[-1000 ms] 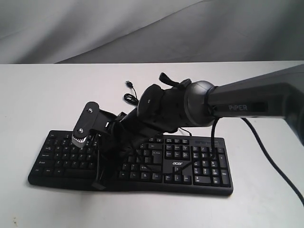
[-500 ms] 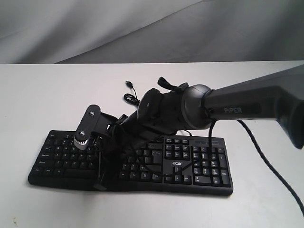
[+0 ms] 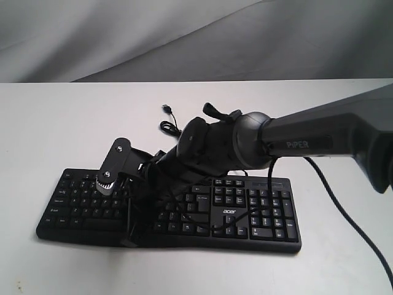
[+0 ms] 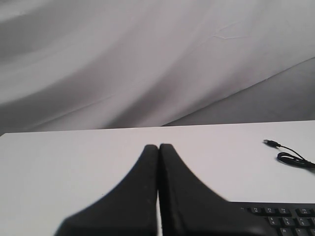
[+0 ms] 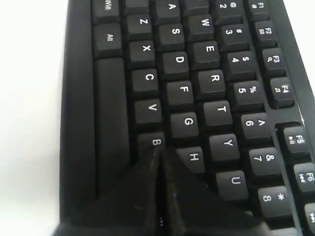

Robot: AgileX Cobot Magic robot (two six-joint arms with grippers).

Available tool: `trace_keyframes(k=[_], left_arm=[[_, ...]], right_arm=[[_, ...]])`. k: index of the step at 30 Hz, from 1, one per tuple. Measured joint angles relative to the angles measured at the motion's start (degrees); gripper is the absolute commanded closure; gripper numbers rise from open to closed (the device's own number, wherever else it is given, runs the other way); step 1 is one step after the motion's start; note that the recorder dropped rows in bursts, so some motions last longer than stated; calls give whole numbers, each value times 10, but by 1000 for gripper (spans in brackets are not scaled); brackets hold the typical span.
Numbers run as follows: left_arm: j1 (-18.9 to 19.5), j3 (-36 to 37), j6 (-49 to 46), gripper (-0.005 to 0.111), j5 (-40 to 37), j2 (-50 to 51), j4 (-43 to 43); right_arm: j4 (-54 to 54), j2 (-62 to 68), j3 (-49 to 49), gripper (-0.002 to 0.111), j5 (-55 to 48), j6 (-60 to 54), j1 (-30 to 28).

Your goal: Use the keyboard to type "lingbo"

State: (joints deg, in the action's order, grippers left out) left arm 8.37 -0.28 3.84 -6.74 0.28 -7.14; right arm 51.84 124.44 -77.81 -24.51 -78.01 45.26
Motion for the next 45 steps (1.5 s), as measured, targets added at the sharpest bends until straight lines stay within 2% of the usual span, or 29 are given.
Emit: trace_keyframes(k=[12, 45], left_arm=[[0, 0, 0, 106, 0, 0, 0], [0, 0, 0, 106, 0, 0, 0]], right_arm=[[-1, 30, -78, 108, -13, 0, 6], [0, 48, -80, 108, -5, 1, 6]])
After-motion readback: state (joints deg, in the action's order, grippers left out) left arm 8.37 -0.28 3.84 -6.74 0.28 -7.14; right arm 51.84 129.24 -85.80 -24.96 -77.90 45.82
